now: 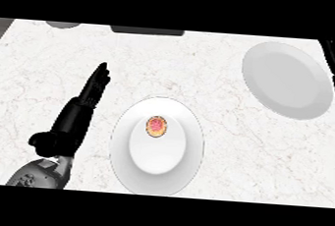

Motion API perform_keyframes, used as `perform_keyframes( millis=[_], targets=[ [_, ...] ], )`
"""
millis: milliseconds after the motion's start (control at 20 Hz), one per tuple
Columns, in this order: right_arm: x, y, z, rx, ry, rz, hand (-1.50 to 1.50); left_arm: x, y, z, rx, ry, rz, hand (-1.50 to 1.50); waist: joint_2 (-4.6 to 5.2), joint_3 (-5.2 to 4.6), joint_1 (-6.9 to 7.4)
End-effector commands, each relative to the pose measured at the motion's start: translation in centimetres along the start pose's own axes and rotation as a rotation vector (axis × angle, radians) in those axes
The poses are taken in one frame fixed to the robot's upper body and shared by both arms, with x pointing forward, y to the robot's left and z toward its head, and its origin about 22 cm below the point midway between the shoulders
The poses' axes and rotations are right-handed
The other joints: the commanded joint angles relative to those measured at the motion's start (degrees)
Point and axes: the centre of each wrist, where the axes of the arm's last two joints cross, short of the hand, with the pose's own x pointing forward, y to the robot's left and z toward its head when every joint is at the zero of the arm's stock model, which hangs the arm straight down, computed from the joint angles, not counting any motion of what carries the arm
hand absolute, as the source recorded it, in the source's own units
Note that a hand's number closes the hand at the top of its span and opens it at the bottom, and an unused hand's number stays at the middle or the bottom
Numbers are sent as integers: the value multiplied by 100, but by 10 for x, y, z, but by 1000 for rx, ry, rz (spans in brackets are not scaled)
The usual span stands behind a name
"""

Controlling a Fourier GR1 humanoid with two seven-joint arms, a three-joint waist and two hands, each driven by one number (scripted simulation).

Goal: Pick the cupcake from the plate and place it in the plate

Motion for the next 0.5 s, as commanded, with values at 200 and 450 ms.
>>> perform_keyframes(
  millis=[200, 450],
  targets=[
    [-2, 34, -21, -79, -47, 145, 150, -78, 18, 45, 118, 470, 99, 0, 140, 93, 408],
    [-57, 24, 13, -411, 62, 491, -150, -81, 8, 60, 96, 566, 179, 0, 77, 101, 301]
  ],
)
